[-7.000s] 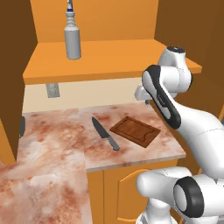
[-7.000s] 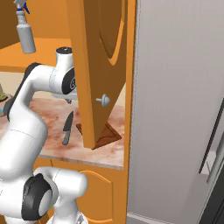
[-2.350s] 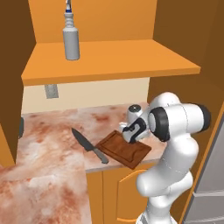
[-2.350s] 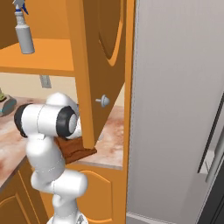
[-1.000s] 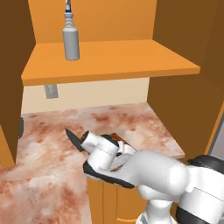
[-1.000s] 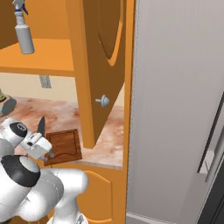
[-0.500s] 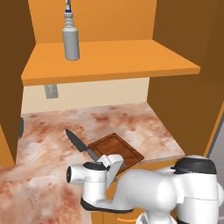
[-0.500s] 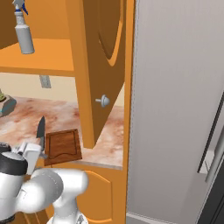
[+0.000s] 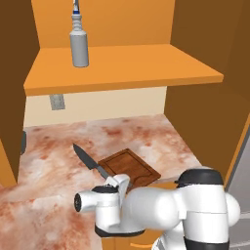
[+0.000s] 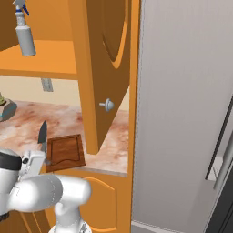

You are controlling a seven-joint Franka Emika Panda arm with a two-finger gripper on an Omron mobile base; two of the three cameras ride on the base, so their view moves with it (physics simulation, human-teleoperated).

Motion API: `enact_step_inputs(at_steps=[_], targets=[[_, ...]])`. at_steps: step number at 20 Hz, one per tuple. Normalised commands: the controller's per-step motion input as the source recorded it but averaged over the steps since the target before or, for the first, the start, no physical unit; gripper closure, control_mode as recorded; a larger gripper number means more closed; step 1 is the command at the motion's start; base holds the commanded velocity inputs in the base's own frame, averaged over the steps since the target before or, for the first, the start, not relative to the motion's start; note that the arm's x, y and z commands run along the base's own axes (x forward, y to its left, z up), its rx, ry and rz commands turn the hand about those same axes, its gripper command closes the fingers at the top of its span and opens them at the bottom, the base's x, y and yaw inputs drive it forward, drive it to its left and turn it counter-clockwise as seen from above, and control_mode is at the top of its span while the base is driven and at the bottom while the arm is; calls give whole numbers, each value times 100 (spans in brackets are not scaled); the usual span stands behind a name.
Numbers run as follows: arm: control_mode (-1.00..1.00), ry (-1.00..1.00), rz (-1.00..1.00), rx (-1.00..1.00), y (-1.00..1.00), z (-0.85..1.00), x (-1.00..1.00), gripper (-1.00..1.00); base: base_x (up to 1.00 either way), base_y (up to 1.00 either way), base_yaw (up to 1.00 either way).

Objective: Move the cutting board and knife to the sink. Then move spray from the cabinet to the counter.

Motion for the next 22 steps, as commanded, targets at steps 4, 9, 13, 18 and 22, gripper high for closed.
enact_step_inputs(at_steps=[4,9,13,18,22], targets=[[-100,0,6,0,0,-14,41,-100,0,0,0],[-100,0,3,0,0,-7,25,-100,0,0,0],[-100,0,0,0,-12,0,24,-100,0,0,0],[-100,0,0,0,-15,0,18,100,0,0,0],[-100,-3,0,0,-13,0,0,100,0,0,0]])
